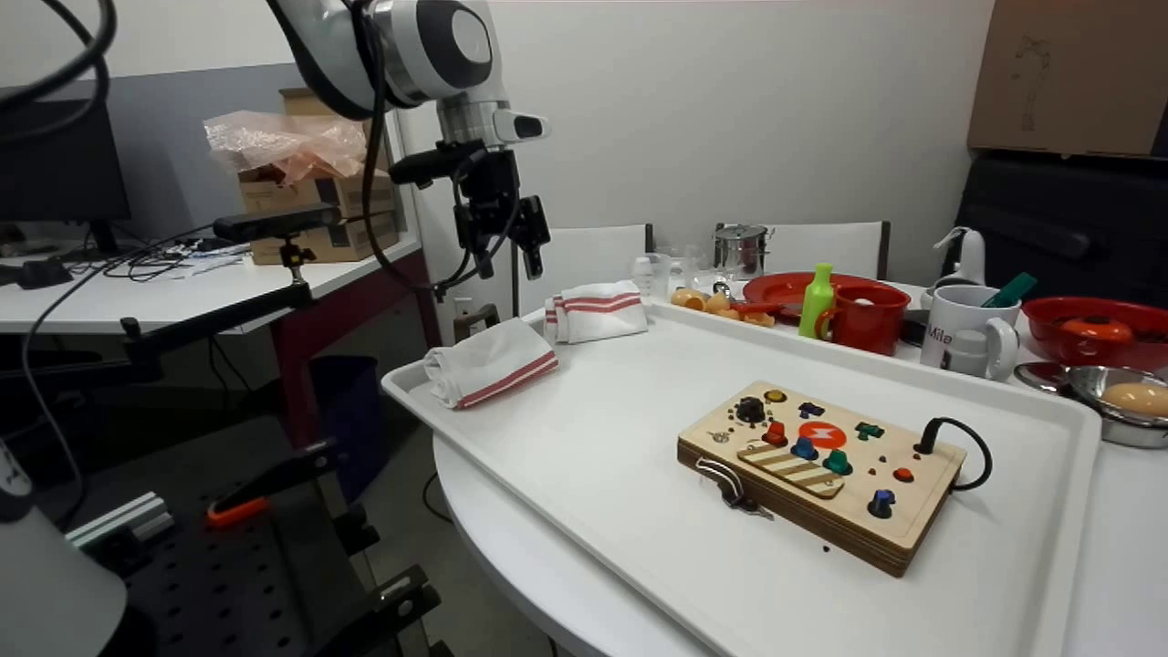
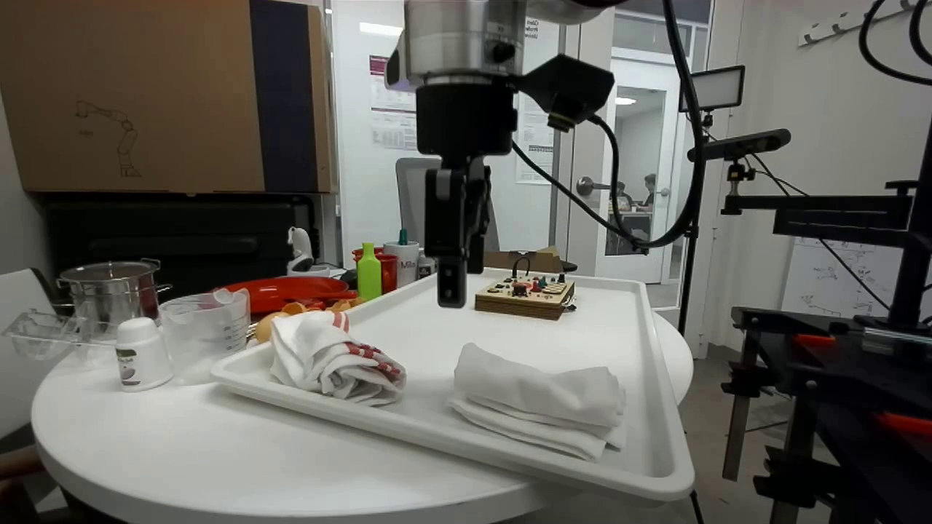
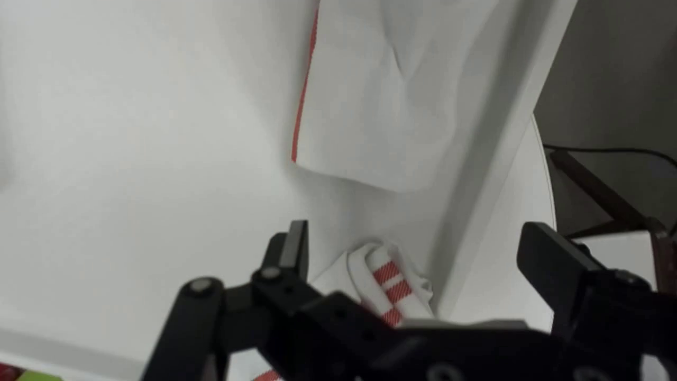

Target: Use the white towel to wipe the table

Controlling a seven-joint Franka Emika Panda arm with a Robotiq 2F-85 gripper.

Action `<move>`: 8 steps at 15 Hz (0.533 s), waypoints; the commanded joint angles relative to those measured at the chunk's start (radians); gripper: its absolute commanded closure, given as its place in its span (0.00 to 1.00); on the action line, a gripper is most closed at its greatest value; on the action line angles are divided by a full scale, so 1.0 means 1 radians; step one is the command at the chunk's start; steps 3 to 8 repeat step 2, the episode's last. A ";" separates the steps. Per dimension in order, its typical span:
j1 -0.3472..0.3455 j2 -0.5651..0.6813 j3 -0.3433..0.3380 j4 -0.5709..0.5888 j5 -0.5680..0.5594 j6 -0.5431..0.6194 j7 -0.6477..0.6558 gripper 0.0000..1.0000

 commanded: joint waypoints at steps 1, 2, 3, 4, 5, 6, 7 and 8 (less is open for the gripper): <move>-0.013 -0.016 0.010 -0.001 -0.005 0.000 0.001 0.00; -0.015 -0.026 0.011 -0.004 -0.006 0.000 0.001 0.00; -0.015 -0.026 0.011 -0.004 -0.006 0.000 0.001 0.00; -0.015 -0.026 0.011 -0.004 -0.006 0.000 0.001 0.00; -0.015 -0.026 0.011 -0.004 -0.006 0.000 0.001 0.00; -0.015 -0.026 0.011 -0.004 -0.006 0.000 0.001 0.00; -0.015 -0.026 0.011 -0.004 -0.006 0.000 0.001 0.00; -0.015 -0.026 0.011 -0.004 -0.006 0.000 0.001 0.00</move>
